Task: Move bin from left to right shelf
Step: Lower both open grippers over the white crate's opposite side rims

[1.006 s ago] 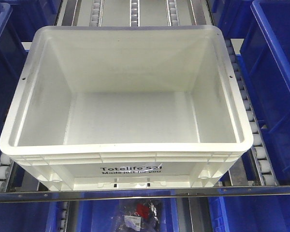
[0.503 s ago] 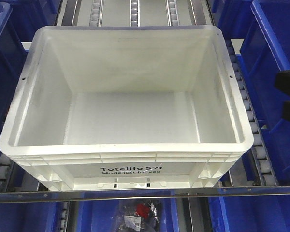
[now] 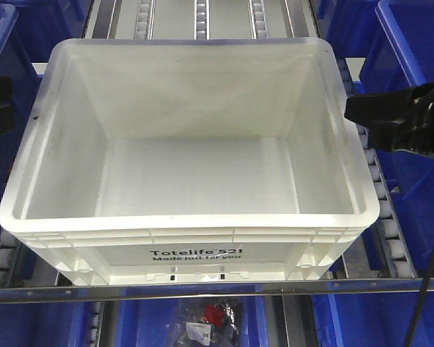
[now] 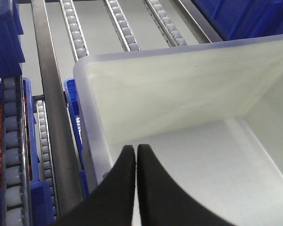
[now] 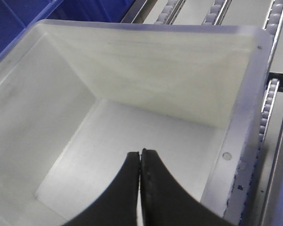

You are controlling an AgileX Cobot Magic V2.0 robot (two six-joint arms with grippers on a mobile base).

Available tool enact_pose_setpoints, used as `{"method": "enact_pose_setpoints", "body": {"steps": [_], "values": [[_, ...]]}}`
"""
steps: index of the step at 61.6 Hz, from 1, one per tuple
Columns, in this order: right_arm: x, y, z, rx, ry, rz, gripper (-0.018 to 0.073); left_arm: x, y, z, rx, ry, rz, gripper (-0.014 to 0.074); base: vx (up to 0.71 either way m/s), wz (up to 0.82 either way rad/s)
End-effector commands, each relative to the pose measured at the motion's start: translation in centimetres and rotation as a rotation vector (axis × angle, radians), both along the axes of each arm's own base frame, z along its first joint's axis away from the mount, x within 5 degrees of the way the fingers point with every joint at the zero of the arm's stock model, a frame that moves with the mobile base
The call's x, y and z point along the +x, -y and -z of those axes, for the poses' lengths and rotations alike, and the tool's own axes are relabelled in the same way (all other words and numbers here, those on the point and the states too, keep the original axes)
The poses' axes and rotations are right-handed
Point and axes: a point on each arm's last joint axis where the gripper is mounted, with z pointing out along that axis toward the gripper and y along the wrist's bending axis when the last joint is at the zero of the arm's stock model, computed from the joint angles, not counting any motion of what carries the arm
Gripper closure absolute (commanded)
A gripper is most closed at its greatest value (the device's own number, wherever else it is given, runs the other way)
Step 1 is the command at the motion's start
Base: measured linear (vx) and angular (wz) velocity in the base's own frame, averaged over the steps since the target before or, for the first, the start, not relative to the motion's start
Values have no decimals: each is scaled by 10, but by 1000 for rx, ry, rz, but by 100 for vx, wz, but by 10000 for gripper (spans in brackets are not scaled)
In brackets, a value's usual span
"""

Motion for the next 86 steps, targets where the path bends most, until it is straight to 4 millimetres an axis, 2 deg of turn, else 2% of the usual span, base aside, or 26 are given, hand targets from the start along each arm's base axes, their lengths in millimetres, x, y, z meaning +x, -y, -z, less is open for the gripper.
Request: {"method": "enact_pose_setpoints", "body": {"steps": [1, 19, 27, 40, 45, 53, 64, 71, 77, 86], "values": [[5, 1, -13, 21, 64, 26, 566, 2, 0, -18, -47, 101, -22, 604, 0, 0], [24, 16, -6, -55, 91, 204, 562, 23, 4, -2, -20, 31, -26, 602, 0, 0], [28, 17, -1, -102, 78, 205, 561, 32, 5, 5, -13, 3, -28, 599, 0, 0], [29, 18, -2, -114, 96, 211, 553, 33, 2, 3, 53, 43, -35, 589, 0, 0], [30, 18, -3, -117, 106, 214, 522, 33, 2, 3, 52, 42, -34, 562, 0, 0], [29, 18, -3, -111, 104, 214, 397, 33, 2, 3, 52, 42, -34, 459, 0, 0], [30, 17, -4, -68, 97, 228, 94, 33, 2, 4, 51, 41, -34, 230, 0, 0], [30, 17, -5, -52, 100, 235, -56, 33, 2, 4, 52, 40, -34, 111, 0, 0], [30, 17, -5, -51, 96, 232, -106, 33, 3, 4, 43, 31, -33, 58, 0, 0], [29, 15, -2, -75, 82, 199, -96, 33, 3, 5, 0, 7, -53, 53, 0, 0]]}}
